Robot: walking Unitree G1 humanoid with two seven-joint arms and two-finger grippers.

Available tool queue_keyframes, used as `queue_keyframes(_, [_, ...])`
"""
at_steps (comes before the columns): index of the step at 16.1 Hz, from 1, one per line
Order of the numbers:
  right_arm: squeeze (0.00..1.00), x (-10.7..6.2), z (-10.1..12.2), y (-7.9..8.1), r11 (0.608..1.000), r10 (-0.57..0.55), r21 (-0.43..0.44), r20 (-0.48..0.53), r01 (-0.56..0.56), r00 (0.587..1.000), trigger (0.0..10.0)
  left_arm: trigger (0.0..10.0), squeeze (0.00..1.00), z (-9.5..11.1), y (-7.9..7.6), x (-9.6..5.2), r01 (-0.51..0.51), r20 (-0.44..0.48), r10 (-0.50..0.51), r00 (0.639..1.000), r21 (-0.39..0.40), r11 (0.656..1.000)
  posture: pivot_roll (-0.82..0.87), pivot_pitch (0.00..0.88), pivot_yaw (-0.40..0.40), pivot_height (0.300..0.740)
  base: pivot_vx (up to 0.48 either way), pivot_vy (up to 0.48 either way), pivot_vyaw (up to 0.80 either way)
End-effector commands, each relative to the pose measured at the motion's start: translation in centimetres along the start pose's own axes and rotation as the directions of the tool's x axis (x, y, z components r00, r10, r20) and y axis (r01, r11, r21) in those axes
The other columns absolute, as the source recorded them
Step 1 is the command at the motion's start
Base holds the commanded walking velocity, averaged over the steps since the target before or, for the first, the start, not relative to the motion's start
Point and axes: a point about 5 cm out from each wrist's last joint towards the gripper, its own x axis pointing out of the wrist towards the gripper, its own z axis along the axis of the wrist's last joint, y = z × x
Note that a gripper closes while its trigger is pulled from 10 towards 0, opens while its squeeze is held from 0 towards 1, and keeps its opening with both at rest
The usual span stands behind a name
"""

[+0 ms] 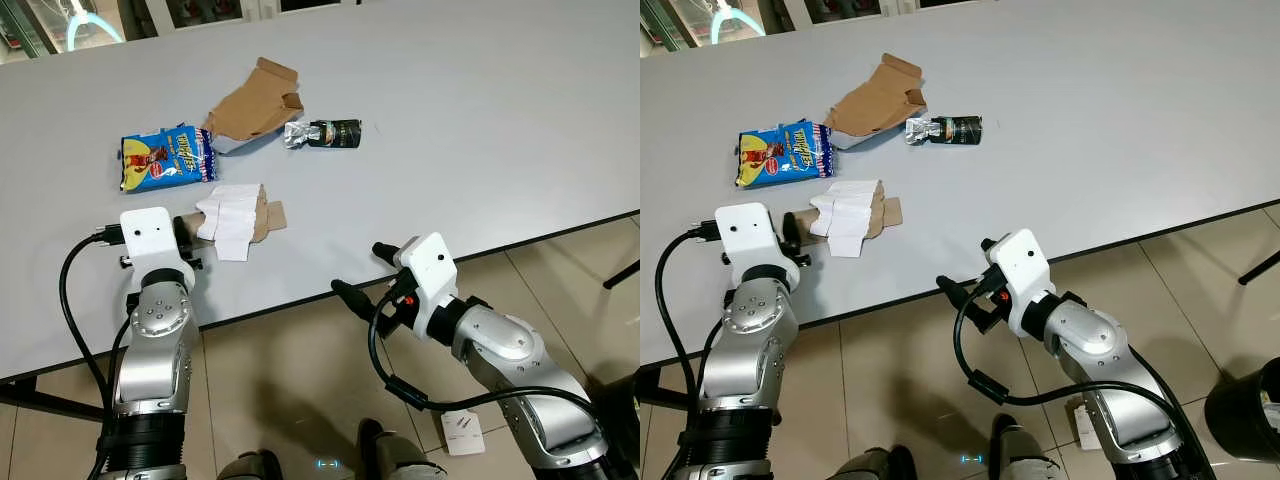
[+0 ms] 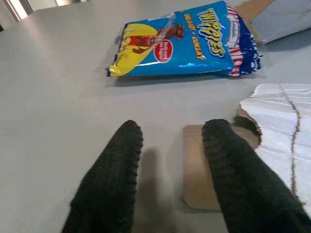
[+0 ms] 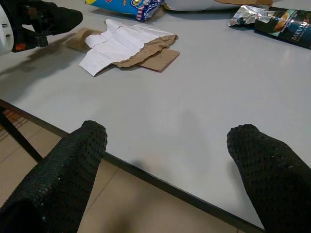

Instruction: Picking trash to rubbish bin

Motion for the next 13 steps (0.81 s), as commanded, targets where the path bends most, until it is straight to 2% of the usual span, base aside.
queue_keyframes(1, [0.00,0.1,0.1,0.1,1.000,0.009,-0.016,0.008,-0.009,1.000,10.0,10.0,1.00,-0.1,0.1,-0.1,0.013,-0.008,-0.013,1.000,-0.016,1.000,-0.20,0.199,0.056,0.740,0.000,0.000,0.00])
queue_keyframes(5, [0.00,-0.1,0.2,0.1,1.000,0.006,-0.019,0.007,-0.006,1.000,10.0,10.0,1.00,-0.3,-0.8,0.1,0.049,-0.021,-0.050,0.999,-0.030,0.998,-0.21,0.198,0.057,0.740,0.000,0.000,0.00])
queue_keyframes(13, [0.00,-0.2,0.2,0.0,1.000,0.005,-0.023,0.005,-0.004,1.000,10.0,10.0,1.00,-1.0,-1.6,0.5,0.094,-0.047,-0.097,0.994,-0.064,0.994,-0.22,0.193,0.054,0.740,0.000,0.000,0.00])
